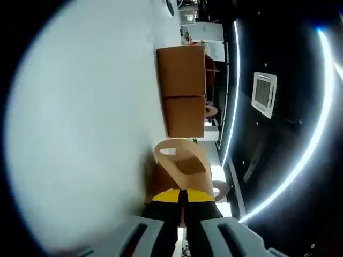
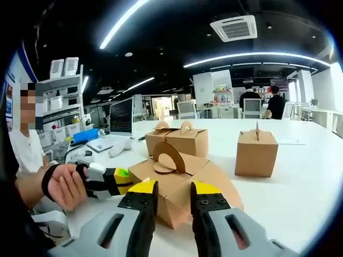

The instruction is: Pick up one paper box from the group, open the paper box, and remove the item inside

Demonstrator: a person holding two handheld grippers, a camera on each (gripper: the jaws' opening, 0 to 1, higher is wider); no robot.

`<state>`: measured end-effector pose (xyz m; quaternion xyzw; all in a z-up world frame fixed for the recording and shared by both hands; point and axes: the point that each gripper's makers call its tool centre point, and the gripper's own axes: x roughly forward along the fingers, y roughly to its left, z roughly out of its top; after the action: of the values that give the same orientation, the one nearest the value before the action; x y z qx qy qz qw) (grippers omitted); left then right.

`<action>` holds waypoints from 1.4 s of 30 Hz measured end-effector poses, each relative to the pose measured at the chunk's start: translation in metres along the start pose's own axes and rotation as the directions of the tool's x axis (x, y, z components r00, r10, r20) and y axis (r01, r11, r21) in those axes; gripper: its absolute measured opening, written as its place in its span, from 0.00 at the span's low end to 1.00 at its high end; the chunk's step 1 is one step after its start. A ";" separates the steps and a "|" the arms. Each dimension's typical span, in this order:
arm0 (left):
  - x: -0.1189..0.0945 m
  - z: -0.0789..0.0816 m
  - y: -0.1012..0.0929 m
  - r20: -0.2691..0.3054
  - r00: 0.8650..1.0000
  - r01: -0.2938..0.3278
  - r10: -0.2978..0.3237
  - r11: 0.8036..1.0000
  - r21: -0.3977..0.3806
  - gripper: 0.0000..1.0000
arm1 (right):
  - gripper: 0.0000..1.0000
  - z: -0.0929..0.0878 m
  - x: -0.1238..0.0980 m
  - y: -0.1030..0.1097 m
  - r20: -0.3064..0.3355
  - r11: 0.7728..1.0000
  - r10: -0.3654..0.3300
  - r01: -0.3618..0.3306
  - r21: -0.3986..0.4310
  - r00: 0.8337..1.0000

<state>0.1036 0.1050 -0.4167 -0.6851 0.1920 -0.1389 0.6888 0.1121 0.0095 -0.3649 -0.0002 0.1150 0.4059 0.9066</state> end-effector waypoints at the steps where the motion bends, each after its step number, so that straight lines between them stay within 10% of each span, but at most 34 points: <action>1: 0.000 0.000 0.000 0.001 1.000 0.001 -0.001 1.000 -0.003 0.04 | 0.25 0.000 0.000 0.000 0.000 1.000 0.000 0.000 -0.001 1.000; 14: -0.017 0.026 -0.021 0.120 0.991 0.040 -0.053 0.993 0.112 0.04 | 0.25 0.000 0.000 0.000 -0.011 1.000 -0.002 0.002 -0.006 1.000; 22: -0.029 0.037 -0.051 0.192 0.977 0.004 -0.095 0.906 0.424 0.05 | 0.25 0.000 -0.001 0.001 -0.012 1.000 0.000 0.000 -0.002 1.000; 26: -0.048 0.054 -0.071 0.291 0.949 -0.089 -0.123 0.780 0.620 0.15 | 0.25 0.000 -0.001 0.002 -0.016 1.000 0.000 0.000 -0.002 1.000; 30: -0.070 0.060 -0.123 0.337 0.906 -0.230 -0.255 0.372 0.899 0.35 | 0.25 0.000 -0.001 0.002 -0.017 1.000 -0.002 0.002 -0.004 1.000; 34: -0.063 0.035 -0.146 0.233 0.935 -0.196 -0.266 0.158 0.968 0.45 | 0.25 0.000 -0.001 0.003 -0.017 1.000 -0.003 0.003 -0.002 1.000; 42: -0.020 -0.005 -0.134 0.015 0.987 -0.005 -0.159 0.067 0.998 0.44 | 0.25 0.000 -0.003 0.004 -0.019 1.000 0.006 -0.006 -0.004 1.000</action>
<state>0.0930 0.1072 -0.2820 -0.0481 -0.0328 -0.2272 0.9721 0.1075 0.0098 -0.3642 -0.0056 0.1227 0.4087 0.9043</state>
